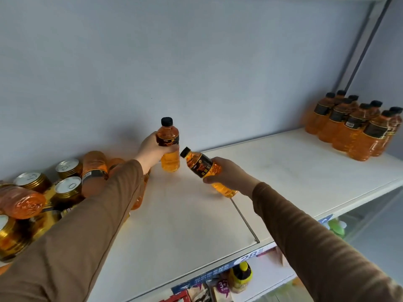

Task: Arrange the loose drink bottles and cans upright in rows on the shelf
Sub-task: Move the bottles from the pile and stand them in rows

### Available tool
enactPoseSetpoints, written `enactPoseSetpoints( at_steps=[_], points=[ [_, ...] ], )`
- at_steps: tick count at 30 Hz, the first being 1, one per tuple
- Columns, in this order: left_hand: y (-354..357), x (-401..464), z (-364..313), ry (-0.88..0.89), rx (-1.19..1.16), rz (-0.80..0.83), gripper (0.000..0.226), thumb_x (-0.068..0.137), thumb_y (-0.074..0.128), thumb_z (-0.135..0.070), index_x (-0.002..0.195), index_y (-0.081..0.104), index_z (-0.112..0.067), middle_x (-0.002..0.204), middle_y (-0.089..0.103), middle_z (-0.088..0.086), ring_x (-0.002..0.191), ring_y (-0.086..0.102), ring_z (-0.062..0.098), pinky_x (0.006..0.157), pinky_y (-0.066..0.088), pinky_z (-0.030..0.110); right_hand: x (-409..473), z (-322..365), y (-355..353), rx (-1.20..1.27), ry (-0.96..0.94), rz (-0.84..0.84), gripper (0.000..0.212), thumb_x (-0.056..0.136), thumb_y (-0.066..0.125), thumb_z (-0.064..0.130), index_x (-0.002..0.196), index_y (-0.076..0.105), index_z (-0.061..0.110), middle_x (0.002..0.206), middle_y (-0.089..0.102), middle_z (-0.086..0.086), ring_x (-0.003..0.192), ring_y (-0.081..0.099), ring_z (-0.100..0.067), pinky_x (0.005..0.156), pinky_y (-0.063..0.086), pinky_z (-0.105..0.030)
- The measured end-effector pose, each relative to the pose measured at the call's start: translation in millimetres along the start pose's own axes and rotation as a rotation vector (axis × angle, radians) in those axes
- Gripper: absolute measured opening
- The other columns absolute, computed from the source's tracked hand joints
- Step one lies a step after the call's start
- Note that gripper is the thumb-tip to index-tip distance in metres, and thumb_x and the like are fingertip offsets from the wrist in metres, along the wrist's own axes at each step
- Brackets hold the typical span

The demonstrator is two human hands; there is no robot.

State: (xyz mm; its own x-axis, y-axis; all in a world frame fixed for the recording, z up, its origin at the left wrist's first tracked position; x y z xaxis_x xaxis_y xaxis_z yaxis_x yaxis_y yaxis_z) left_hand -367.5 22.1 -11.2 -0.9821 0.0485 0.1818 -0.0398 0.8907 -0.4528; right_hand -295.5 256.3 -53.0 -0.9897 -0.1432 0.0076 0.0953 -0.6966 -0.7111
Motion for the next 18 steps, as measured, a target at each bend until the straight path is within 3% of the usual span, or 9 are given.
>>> enactPoseSetpoints(
  at_steps=[2, 5, 8, 14, 18],
  points=[
    [13, -1, -13, 0.026, 0.010, -0.009, 0.045, 0.077, 0.084, -0.035, 0.114, 0.060, -0.029, 0.102, 0.066, -0.012, 0.092, 0.061, 0.007, 0.075, 0.045, 0.026, -10, -9, -17, 0.094, 0.016, -0.054, 0.048, 0.072, 0.081, 0.035, 0.114, 0.060, 0.026, 0.100, 0.065, 0.002, 0.092, 0.062, -0.018, 0.080, 0.053, -0.037],
    [43, -4, -27, 0.033, -0.006, 0.013, 0.059, 0.075, 0.085, -0.038, 0.123, 0.055, -0.021, 0.110, 0.065, -0.005, 0.099, 0.061, 0.013, 0.080, 0.047, 0.030, -26, -24, -39, 0.161, 0.025, -0.099, 0.049, 0.074, 0.081, 0.032, 0.118, 0.059, 0.024, 0.101, 0.065, 0.002, 0.093, 0.061, -0.018, 0.079, 0.052, -0.035],
    [82, -10, -51, 0.051, -0.031, 0.043, 0.059, 0.076, 0.085, -0.036, 0.122, 0.054, -0.017, 0.113, 0.065, -0.001, 0.103, 0.061, 0.017, 0.086, 0.048, 0.035, -43, -46, -67, 0.199, 0.041, -0.148, 0.049, 0.076, 0.080, 0.031, 0.119, 0.058, 0.024, 0.102, 0.063, 0.005, 0.093, 0.058, -0.015, 0.073, 0.046, -0.029],
    [178, -18, -107, 0.097, -0.077, 0.080, 0.058, 0.077, 0.084, -0.036, 0.123, 0.055, -0.015, 0.114, 0.064, -0.001, 0.103, 0.060, 0.014, 0.075, 0.044, 0.024, -69, -110, -136, 0.222, 0.048, -0.242, 0.053, 0.076, 0.081, 0.032, 0.122, 0.057, 0.022, 0.108, 0.065, 0.000, 0.098, 0.060, -0.019, 0.082, 0.050, -0.036],
    [247, -23, -137, 0.085, -0.121, 0.083, 0.056, 0.077, 0.084, -0.034, 0.122, 0.055, -0.017, 0.112, 0.064, -0.004, 0.100, 0.060, 0.009, 0.072, 0.044, 0.021, -81, -163, -181, 0.227, 0.068, -0.236, 0.057, 0.077, 0.080, 0.032, 0.127, 0.054, 0.024, 0.114, 0.062, 0.002, 0.102, 0.057, -0.018, 0.082, 0.045, -0.034]
  ],
)
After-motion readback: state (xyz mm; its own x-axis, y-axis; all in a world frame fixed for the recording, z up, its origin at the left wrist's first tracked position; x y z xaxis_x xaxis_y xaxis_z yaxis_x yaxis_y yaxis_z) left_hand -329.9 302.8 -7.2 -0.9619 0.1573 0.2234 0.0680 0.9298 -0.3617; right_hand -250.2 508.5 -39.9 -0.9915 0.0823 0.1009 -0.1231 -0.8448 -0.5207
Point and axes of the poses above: each hand's wrist, its own x-axis towards the middle knuckle, its own y-axis out of the palm, z = x × y, the point moved 6 cm from there along x, towards the middle knuckle
